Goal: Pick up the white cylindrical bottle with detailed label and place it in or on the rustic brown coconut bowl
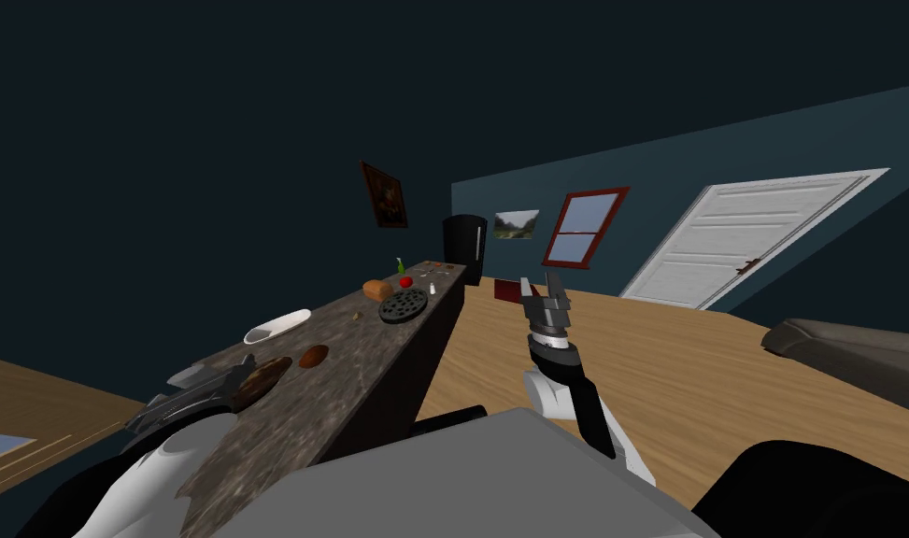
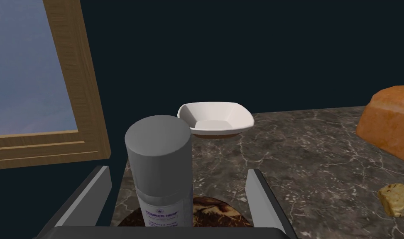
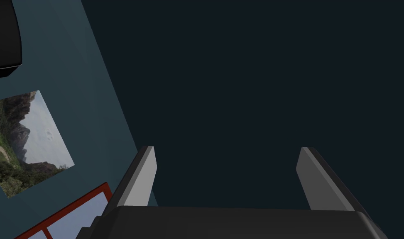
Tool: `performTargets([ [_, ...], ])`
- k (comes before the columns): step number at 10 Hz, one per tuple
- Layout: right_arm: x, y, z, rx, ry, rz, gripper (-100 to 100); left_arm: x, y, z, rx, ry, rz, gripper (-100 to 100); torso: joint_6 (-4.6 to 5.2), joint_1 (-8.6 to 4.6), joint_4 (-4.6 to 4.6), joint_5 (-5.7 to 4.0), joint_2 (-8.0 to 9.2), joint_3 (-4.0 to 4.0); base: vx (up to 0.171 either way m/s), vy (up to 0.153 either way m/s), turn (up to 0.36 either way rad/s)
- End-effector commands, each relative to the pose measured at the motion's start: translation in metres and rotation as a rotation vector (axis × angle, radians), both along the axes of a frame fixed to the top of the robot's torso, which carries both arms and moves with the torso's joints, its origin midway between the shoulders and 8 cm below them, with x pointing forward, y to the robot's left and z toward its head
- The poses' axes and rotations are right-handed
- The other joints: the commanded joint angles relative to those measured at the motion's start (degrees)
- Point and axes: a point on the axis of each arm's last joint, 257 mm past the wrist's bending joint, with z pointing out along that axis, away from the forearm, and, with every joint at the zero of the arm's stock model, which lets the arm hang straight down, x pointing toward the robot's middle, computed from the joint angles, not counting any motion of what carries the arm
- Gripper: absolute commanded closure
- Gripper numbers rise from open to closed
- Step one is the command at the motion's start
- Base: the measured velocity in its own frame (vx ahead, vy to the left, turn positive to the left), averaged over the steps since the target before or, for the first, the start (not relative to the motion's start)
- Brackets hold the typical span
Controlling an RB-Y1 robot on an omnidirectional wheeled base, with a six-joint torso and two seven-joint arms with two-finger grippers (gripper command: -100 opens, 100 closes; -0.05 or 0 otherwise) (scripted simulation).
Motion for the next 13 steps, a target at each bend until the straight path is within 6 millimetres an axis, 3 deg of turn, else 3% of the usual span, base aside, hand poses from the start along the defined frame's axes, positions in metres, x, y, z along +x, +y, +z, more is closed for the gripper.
performTargets([
  [1,0.0,0.0,0.0,0.0,0.0,0.0,0,0.0,0.0,0.0,0.0,0.0,0.0,-100,0.0,0.0,0.0,0.0,0.0,0.0,0.0,0.0,0.0],
  [2,0.0,0.0,0.0,0.0,0.0,0.0,0,0.0,0.0,0.0,0.0,0.0,0.0,-100,0.0,-0.01,0.0,0.0,0.0,0.0,0.0,0.0,0.0],
  [3,0.0,0.0,0.0,0.0,0.0,0.0,0,0.0,0.0,0.0,0.0,0.0,0.0,0,0.0,-0.02,0.0,0.0,0.0,0.0,0.0,0.0,0.0],
  [4,0.0,0.0,0.0,0.0,0.0,0.0,0,-0.001,0.011,0.011,0.002,0.0,-0.004,-100,0.0,-0.02,0.0,-0.01,-0.01,0.0,0.02,-0.042,0.021],
  [12,0.0,0.0,0.0,0.0,0.0,0.0,0,-0.007,0.049,0.06,0.005,-0.004,-0.019,-100,0.01,-0.26,-0.02,-0.06,-0.1,-0.06,0.021,-0.064,0.022],
  [13,0.0,0.0,0.0,0.0,0.0,0.0,0,-0.006,0.046,0.058,0.007,-0.005,-0.016,-100,0.01,-0.27,-0.02,-0.07,-0.09,-0.05,0.008,-0.027,0.009],
])
